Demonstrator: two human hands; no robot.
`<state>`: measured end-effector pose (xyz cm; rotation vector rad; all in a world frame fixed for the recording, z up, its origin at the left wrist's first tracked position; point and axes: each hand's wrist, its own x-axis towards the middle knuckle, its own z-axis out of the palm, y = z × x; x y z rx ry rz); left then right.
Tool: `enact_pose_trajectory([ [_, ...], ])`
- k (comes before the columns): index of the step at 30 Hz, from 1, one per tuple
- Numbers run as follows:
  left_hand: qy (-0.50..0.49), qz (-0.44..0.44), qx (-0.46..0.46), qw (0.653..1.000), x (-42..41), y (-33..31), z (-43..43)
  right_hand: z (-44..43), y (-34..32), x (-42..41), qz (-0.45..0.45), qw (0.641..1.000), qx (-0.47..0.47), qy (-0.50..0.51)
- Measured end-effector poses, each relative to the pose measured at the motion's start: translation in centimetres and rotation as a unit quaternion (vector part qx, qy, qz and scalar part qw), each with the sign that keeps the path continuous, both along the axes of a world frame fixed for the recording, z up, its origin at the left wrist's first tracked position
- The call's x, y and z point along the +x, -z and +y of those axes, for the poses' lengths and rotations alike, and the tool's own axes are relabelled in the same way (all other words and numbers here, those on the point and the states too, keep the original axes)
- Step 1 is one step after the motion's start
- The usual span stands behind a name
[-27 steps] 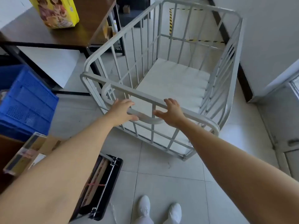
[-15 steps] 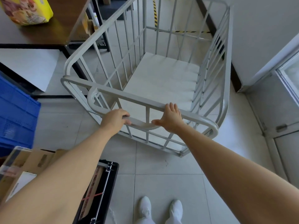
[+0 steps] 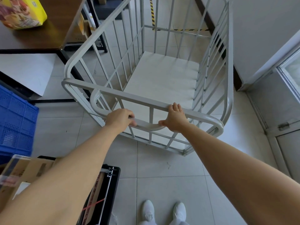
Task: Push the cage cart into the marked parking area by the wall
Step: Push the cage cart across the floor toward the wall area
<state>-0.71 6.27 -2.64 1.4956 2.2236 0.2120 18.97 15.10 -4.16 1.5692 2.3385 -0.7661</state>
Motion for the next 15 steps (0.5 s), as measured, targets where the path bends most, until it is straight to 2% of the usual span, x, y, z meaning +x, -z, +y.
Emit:
enact_pose_trajectory([
  [3, 0.01, 0.004, 0.01, 1.0, 1.1, 0.0, 1.1, 0.1, 0.1, 0.0, -0.009, 1.0, -0.023, 0.015],
  [7, 0.047, 0.01, 0.006, 0.999, 2.4, 0.1, 3.0, 1.8, -0.2, 1.5, -0.065, 0.998, 0.005, 0.004],
  [11, 0.083, -0.003, -0.003, 0.997, 3.8, 0.0, 5.3, 4.4, -0.3, 3.5, -0.075, 0.997, 0.009, -0.003],
  [15, 0.047, -0.048, -0.018, 0.998, 2.6, 0.1, 7.4, 7.5, -0.3, 5.1, -0.065, 0.998, -0.003, -0.008],
])
